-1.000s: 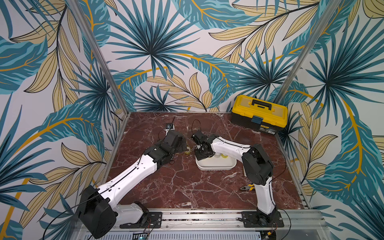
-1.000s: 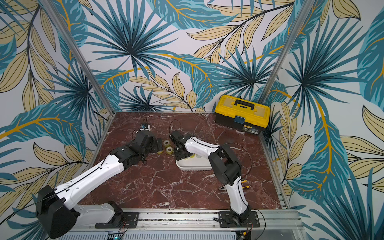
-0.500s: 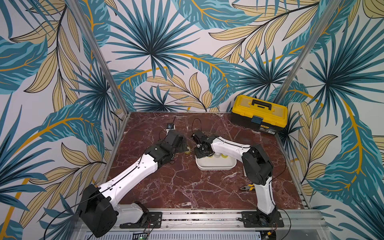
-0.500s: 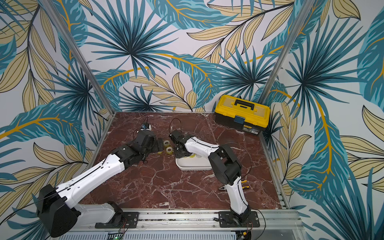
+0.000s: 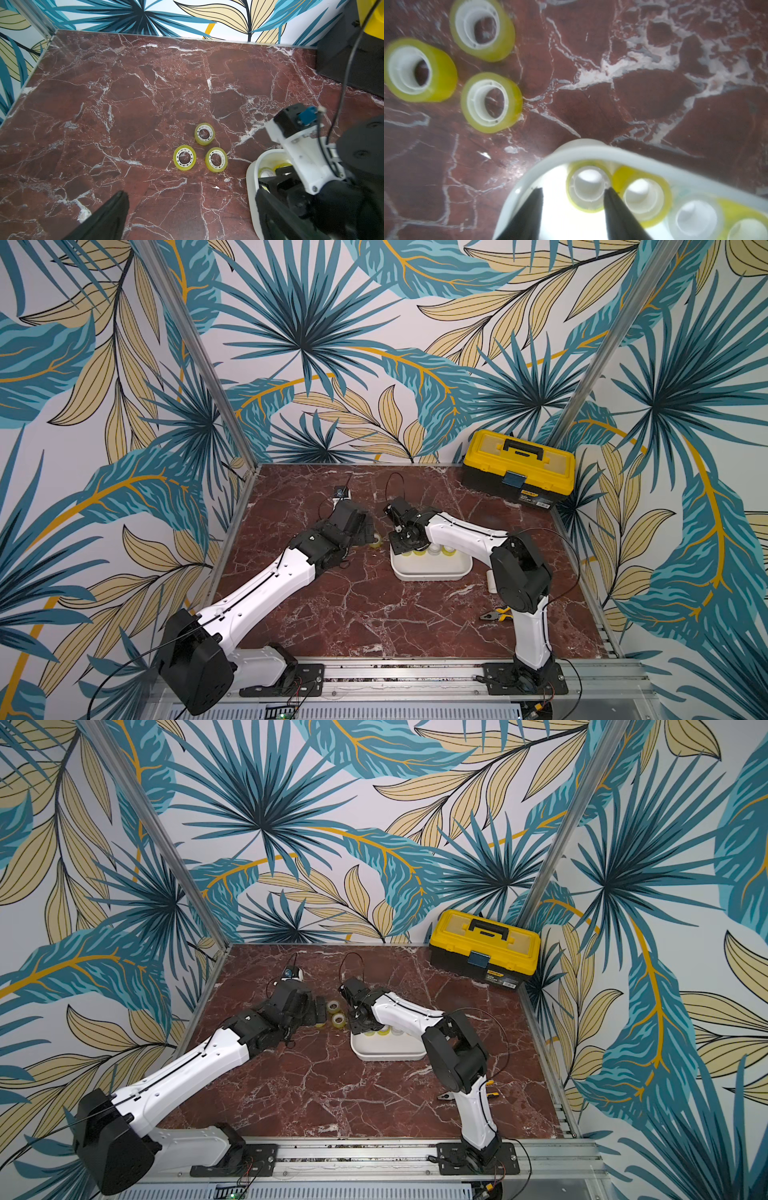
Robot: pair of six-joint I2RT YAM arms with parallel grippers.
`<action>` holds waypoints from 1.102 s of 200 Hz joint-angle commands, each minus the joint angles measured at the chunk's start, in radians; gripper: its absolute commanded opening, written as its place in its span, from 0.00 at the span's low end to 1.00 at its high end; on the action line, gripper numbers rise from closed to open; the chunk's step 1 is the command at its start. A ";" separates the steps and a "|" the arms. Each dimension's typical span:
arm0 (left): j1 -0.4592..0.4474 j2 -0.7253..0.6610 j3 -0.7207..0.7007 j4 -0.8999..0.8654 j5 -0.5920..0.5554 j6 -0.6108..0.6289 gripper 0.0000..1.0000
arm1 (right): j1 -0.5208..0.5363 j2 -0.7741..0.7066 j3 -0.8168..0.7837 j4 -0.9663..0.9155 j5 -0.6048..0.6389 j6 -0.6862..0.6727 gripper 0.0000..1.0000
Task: Put the transparent tape into the storage box
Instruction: Place the tape in the storage box, then pick up the tape at the center of the board.
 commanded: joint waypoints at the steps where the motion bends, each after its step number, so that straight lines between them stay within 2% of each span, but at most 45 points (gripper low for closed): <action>1: 0.010 -0.037 0.041 -0.004 -0.015 0.034 1.00 | -0.002 -0.099 0.007 -0.063 0.032 0.016 0.86; 6: 0.014 -0.039 0.041 -0.006 -0.012 0.038 1.00 | -0.003 -0.113 0.007 -0.073 0.034 0.019 0.98; 10: 0.016 -0.040 0.042 -0.010 -0.009 0.040 1.00 | -0.002 -0.124 0.006 -0.079 0.036 0.020 0.99; 27: 0.032 -0.042 0.035 -0.026 0.016 0.041 1.00 | -0.010 -0.175 0.004 -0.110 0.041 0.023 1.00; 58: 0.103 0.014 0.015 -0.024 0.146 0.021 1.00 | -0.046 -0.258 0.006 -0.166 0.040 0.039 1.00; 121: 0.147 0.308 0.049 0.039 0.303 0.010 1.00 | -0.112 -0.367 0.020 -0.202 0.006 0.050 1.00; 150: 0.186 0.408 0.046 0.071 0.310 -0.021 1.00 | -0.115 -0.369 0.014 -0.209 0.006 0.059 1.00; 220: 0.277 0.449 0.049 0.121 0.310 -0.032 0.98 | -0.128 -0.352 0.001 -0.212 -0.012 0.072 1.00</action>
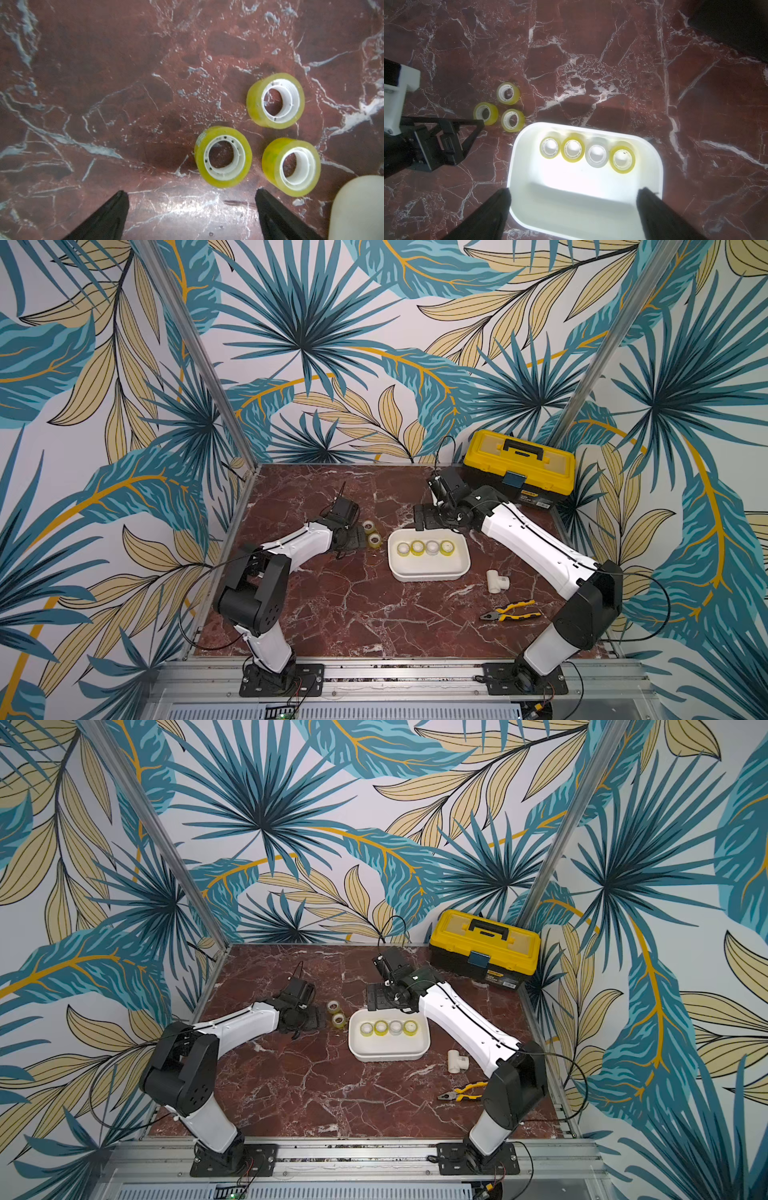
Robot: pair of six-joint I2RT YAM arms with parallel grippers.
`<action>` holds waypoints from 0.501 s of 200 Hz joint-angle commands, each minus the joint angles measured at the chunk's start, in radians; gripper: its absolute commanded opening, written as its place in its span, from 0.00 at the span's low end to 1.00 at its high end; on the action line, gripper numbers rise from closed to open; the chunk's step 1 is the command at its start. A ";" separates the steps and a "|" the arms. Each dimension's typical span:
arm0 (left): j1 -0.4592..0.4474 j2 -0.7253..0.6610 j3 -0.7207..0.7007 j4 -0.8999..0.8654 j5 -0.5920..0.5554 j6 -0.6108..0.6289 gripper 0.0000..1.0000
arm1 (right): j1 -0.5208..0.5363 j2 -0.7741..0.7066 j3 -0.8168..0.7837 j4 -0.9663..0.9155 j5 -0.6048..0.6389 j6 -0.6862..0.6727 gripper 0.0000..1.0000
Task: Put the transparent tape into the storage box
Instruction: Pick up the tape at the center of the board.
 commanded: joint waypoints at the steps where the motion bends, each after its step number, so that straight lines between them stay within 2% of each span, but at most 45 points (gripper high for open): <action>1: 0.026 0.016 0.044 0.044 0.011 -0.006 0.98 | -0.008 0.010 -0.011 -0.023 -0.016 0.017 1.00; 40: 0.053 0.104 0.087 0.068 0.045 -0.019 0.93 | -0.021 0.034 0.008 -0.025 -0.028 0.015 1.00; 100: 0.063 0.123 0.077 0.042 0.038 -0.020 0.82 | -0.041 0.061 0.020 -0.027 -0.048 0.014 1.00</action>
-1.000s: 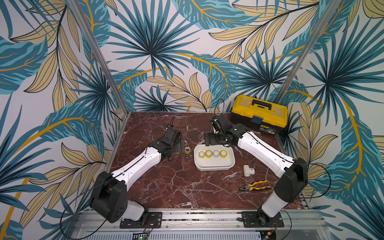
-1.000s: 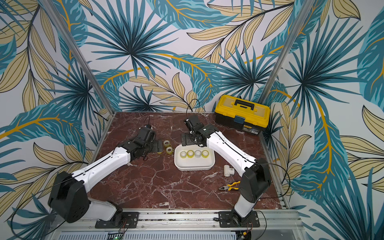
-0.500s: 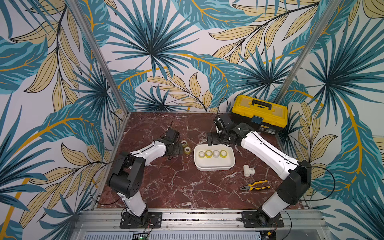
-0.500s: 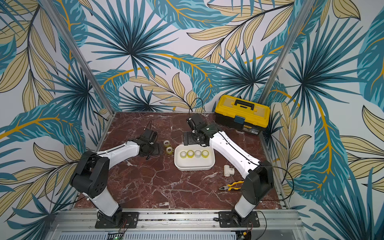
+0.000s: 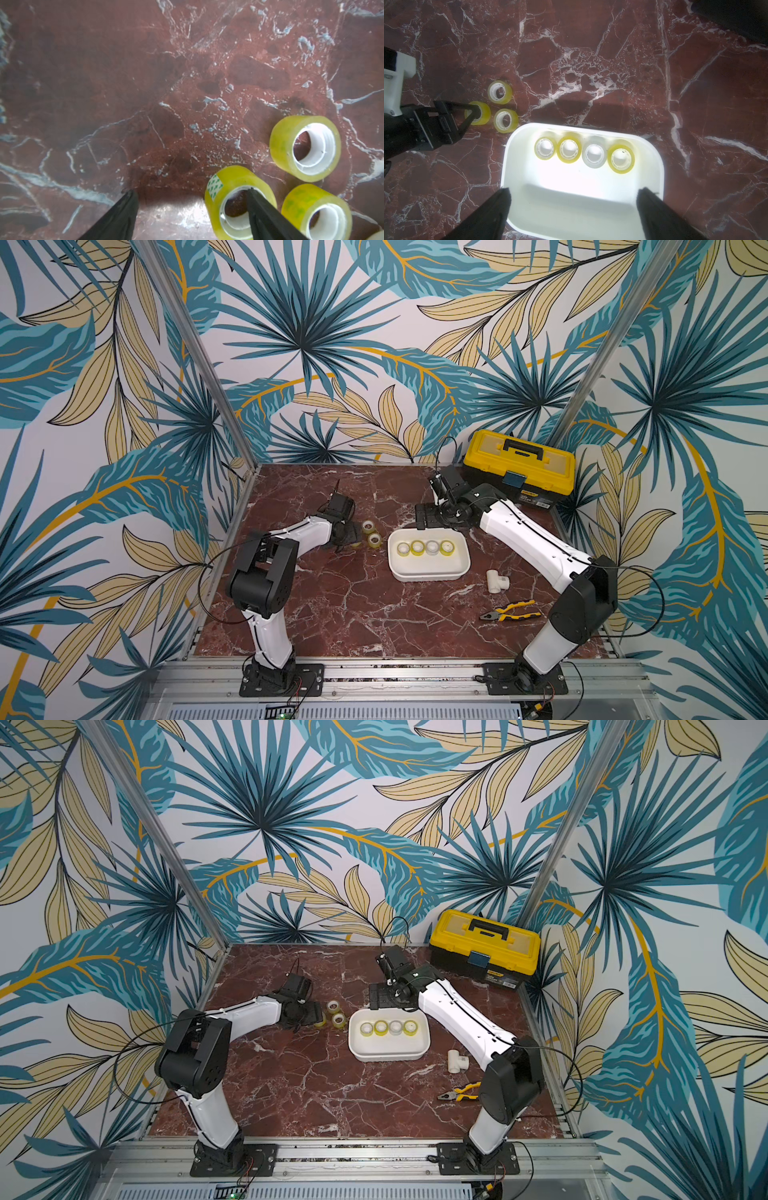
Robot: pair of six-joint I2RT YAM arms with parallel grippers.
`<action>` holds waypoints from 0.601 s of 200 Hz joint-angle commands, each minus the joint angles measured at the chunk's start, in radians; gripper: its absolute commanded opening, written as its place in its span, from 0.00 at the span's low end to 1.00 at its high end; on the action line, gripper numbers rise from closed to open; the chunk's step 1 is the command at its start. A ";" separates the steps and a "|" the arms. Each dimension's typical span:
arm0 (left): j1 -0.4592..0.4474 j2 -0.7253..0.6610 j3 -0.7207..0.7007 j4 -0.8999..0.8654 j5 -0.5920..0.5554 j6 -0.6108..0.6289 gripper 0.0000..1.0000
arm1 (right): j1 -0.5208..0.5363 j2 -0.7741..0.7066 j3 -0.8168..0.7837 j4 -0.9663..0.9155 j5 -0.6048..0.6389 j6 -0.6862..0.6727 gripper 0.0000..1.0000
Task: Put the transparent tape into the storage box
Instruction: Pick up the tape at the center of the board.
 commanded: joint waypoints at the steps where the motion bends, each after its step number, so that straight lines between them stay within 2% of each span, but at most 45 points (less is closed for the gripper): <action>1: 0.007 -0.002 0.016 -0.008 -0.002 -0.004 0.82 | -0.006 0.024 0.018 -0.023 -0.018 0.012 1.00; 22: 0.007 -0.009 -0.007 -0.013 -0.008 -0.004 0.77 | -0.009 0.033 0.023 -0.023 -0.021 0.015 1.00; 74: 0.007 -0.044 -0.073 0.005 -0.008 -0.019 0.75 | -0.012 0.032 0.025 -0.024 -0.027 0.015 1.00; 120: 0.007 -0.025 -0.080 0.016 -0.004 -0.019 0.56 | -0.013 0.031 0.025 -0.023 -0.031 0.021 1.00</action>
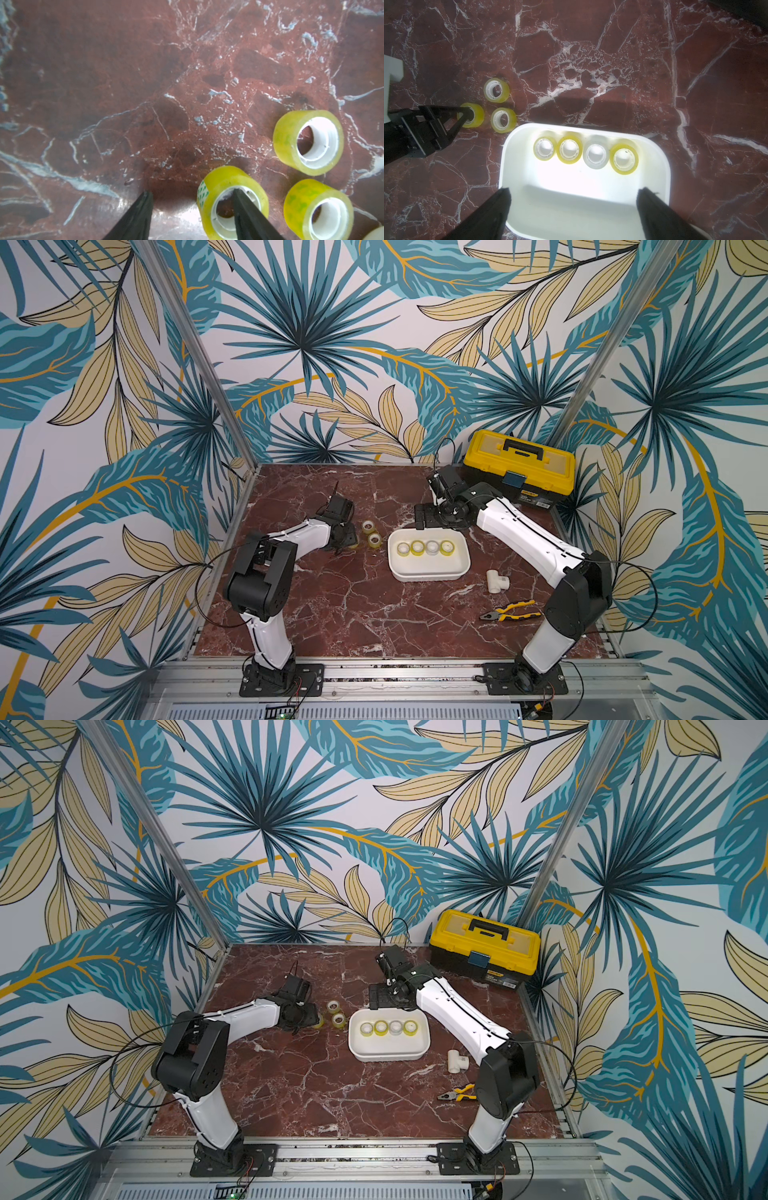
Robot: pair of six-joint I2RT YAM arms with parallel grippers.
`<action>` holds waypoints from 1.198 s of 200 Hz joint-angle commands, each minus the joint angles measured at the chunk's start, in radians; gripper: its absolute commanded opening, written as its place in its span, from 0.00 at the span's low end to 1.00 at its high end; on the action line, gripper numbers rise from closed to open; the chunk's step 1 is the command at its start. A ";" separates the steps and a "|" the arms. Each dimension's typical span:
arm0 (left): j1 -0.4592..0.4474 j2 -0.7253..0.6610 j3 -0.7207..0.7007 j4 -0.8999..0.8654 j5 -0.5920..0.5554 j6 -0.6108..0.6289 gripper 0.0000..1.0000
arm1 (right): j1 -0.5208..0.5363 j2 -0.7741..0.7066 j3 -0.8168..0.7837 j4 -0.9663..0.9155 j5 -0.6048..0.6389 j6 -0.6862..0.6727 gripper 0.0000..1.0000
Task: Put the transparent tape into the storage box
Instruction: Pick up the tape at the center of the board.
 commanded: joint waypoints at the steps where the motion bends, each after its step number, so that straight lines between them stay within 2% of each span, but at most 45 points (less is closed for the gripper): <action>1: 0.007 -0.001 -0.039 -0.010 -0.006 0.002 0.55 | -0.005 0.001 0.015 -0.020 -0.008 0.014 1.00; 27: 0.007 0.005 -0.042 -0.005 0.002 0.008 0.34 | -0.005 0.002 0.018 -0.021 -0.007 0.014 1.00; 65: 0.005 0.014 -0.055 0.011 0.015 0.005 0.33 | -0.004 0.002 0.018 -0.020 -0.002 0.017 1.00; 90: 0.001 0.020 -0.075 0.021 0.025 0.002 0.26 | -0.004 0.007 0.023 -0.020 -0.006 0.014 1.00; 111: 0.000 0.016 -0.093 0.028 0.027 0.000 0.12 | -0.005 0.011 0.026 -0.020 -0.010 0.015 1.00; 123: 0.000 0.015 -0.096 0.026 0.025 0.002 0.00 | -0.004 0.015 0.029 -0.020 -0.015 0.014 1.00; 185: 0.001 -0.037 -0.084 0.003 0.004 0.018 0.00 | -0.005 0.019 0.048 -0.025 -0.011 0.008 1.00; 239: -0.009 -0.178 -0.002 -0.085 -0.010 0.091 0.00 | -0.040 0.010 0.056 -0.037 -0.002 0.017 1.00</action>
